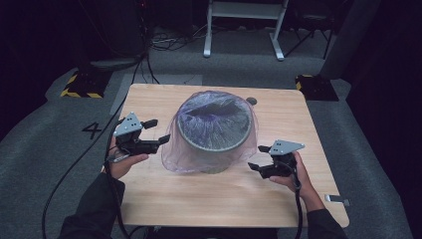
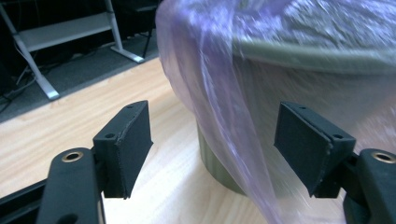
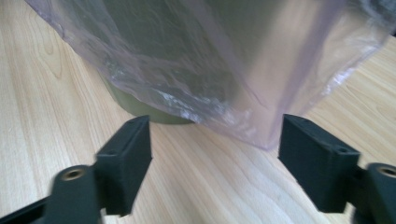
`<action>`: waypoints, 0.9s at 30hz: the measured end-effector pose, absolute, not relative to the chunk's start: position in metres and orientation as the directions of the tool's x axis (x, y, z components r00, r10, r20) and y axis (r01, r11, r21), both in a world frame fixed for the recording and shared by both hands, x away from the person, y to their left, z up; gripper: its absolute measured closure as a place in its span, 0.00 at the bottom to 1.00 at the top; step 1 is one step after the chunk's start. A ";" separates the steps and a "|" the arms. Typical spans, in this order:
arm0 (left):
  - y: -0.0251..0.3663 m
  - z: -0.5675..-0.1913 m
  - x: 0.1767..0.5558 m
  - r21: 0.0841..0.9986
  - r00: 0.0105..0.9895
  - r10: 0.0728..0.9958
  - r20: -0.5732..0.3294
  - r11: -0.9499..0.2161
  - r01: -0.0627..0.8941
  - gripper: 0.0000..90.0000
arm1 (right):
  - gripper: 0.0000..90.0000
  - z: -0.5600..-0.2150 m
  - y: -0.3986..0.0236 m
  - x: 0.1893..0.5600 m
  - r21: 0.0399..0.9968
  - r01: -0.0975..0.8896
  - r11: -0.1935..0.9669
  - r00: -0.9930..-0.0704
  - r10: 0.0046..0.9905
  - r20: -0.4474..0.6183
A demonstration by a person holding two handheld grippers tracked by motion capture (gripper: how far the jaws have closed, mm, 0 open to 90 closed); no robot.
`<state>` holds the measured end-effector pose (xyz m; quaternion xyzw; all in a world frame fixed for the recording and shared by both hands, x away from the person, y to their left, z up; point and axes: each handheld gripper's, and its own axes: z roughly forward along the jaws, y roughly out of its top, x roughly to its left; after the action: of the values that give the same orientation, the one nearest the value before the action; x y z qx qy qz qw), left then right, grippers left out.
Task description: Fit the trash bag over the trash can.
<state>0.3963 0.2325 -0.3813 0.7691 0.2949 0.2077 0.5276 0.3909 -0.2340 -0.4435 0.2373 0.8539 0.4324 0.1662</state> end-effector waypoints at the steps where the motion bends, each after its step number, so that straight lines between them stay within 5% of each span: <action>1: 0.231 -0.380 0.399 0.935 0.736 0.677 0.011 -0.268 0.233 0.33 | 0.25 -0.443 -0.237 0.391 0.820 0.264 0.508 -0.829 0.554 -0.077; 7: 0.226 -0.372 0.413 0.935 0.749 0.661 0.031 -0.283 0.211 0.34 | 0.27 -0.423 -0.264 0.389 0.870 0.251 0.424 -0.796 0.602 -0.064; 19: 0.213 -0.366 0.437 0.937 0.741 0.670 0.045 -0.286 0.202 0.58 | 0.36 -0.348 -0.257 0.406 0.911 0.151 0.383 -0.728 0.666 -0.160; 27: 0.206 -0.366 0.452 0.925 0.749 0.660 0.054 -0.316 0.212 0.77 | 0.36 -0.322 -0.241 0.435 0.943 0.159 0.293 -0.751 0.656 -0.077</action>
<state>0.4520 0.2058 -0.3665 0.7814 0.2788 0.2181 0.5139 0.4352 -0.2406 -0.3225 0.2650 0.7695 0.5321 0.2335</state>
